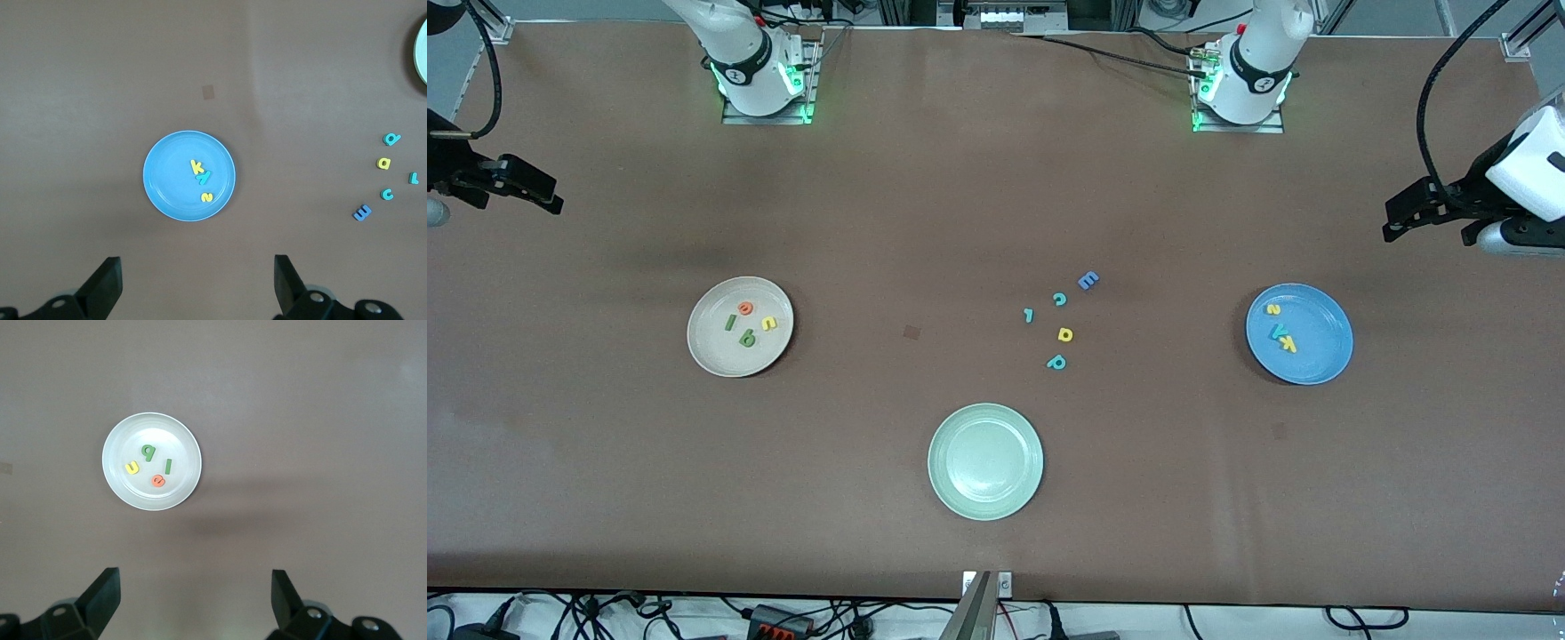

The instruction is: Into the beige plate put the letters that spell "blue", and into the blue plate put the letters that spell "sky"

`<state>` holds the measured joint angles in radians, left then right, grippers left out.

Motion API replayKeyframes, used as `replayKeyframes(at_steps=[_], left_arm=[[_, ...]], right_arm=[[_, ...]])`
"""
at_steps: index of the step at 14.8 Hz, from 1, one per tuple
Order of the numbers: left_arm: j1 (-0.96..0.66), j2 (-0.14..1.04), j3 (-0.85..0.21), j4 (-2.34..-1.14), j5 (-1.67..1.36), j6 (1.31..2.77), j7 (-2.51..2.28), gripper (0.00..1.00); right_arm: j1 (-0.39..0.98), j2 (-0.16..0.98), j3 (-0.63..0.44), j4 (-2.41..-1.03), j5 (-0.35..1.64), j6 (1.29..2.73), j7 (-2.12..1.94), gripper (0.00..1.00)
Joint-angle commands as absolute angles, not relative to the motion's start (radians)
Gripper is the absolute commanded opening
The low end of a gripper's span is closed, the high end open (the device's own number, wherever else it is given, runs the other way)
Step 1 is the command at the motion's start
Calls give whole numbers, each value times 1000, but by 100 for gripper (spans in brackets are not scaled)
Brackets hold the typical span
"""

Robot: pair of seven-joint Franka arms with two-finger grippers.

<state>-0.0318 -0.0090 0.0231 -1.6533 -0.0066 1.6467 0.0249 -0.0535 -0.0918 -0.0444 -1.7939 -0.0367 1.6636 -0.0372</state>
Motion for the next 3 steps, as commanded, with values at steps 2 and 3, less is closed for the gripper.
replayKeyframes(at_steps=[2, 3], left_arm=[[-34, -5, 25, -1634, 6, 1631, 29, 100], [-34, -5, 25, -1634, 8, 1631, 29, 100]], right_arm=[[-57, -120, -43, -1812, -40, 1658, -52, 100], [-57, -120, -43, -1812, -40, 1658, -52, 100]])
